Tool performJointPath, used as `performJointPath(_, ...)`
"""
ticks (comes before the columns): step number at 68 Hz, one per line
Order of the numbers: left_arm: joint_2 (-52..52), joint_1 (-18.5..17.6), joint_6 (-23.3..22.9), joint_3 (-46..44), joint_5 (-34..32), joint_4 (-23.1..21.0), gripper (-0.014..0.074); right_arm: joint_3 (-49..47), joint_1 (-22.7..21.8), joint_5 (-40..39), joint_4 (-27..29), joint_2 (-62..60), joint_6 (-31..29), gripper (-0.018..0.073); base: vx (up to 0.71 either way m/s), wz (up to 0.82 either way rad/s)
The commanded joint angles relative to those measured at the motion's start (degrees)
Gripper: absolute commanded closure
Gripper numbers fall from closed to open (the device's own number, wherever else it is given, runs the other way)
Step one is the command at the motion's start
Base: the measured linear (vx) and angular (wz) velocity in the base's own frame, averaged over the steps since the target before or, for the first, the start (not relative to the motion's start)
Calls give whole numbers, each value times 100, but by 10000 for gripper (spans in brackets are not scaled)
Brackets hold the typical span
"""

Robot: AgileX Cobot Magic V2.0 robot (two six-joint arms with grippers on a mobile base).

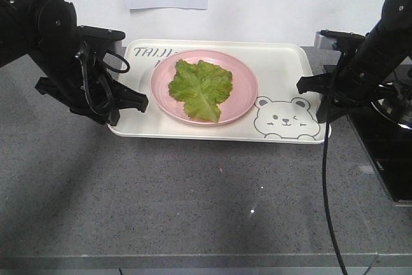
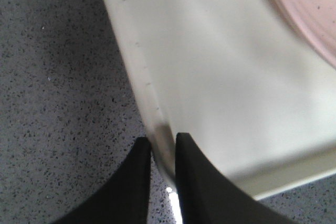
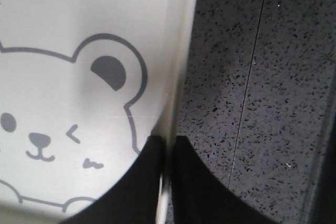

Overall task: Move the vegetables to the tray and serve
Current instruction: 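Hold the tray with both grippers above the countertop as the base approaches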

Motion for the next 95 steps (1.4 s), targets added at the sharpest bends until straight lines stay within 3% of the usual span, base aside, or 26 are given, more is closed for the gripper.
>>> performJointPath(1,-286,-90,149,-196,-499,-528,603,-144,83,201,582,-356,-139,564,3,-2)
performJointPath(95,-286,-90,149,-196,-499,-528,603,-144,83,201,582,-356,-139,564,3,-2)
